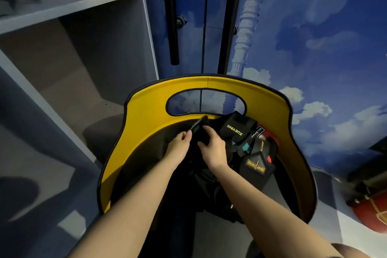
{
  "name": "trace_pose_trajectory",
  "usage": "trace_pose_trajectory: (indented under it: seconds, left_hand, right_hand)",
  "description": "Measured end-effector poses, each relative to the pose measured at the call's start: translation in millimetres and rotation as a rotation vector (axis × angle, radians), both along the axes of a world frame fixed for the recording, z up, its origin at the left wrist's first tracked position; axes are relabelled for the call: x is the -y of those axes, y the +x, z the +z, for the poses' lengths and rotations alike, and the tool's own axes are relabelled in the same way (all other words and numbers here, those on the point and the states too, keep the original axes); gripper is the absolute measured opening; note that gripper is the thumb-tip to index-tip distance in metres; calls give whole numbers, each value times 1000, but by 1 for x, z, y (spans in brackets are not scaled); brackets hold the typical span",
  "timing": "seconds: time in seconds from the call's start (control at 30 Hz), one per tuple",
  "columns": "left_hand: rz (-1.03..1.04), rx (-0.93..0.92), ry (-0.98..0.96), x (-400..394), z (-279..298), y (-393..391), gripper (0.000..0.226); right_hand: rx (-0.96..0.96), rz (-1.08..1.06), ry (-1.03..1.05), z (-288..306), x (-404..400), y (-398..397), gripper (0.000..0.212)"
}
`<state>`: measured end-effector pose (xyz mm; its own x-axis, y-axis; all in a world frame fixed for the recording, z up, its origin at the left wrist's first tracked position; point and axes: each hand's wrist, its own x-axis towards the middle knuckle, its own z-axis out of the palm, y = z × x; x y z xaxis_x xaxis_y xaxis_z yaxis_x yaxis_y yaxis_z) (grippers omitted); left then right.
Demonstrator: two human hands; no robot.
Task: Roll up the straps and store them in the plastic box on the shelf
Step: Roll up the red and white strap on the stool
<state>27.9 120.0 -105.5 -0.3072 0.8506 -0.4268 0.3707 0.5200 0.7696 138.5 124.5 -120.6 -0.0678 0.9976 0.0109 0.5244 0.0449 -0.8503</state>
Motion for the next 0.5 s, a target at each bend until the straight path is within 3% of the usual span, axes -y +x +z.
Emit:
trace_pose_trajectory:
  seconds: [0.17, 0.3, 0.43, 0.5]
  left_hand:
    - [184, 279, -30, 7, 14, -5, 68]
    - [224, 147, 47, 18, 13, -15, 60]
    - [208, 97, 113, 28, 11, -30, 48]
    - [191, 129, 117, 28, 5, -40, 45]
  right_hand:
    - [101, 296, 220, 1, 40, -7, 56]
    - [152, 429, 244, 2, 57, -4, 47]
    - [-11, 331, 115, 15, 60, 7, 28]
    - [-9, 242, 121, 20, 54, 14, 28]
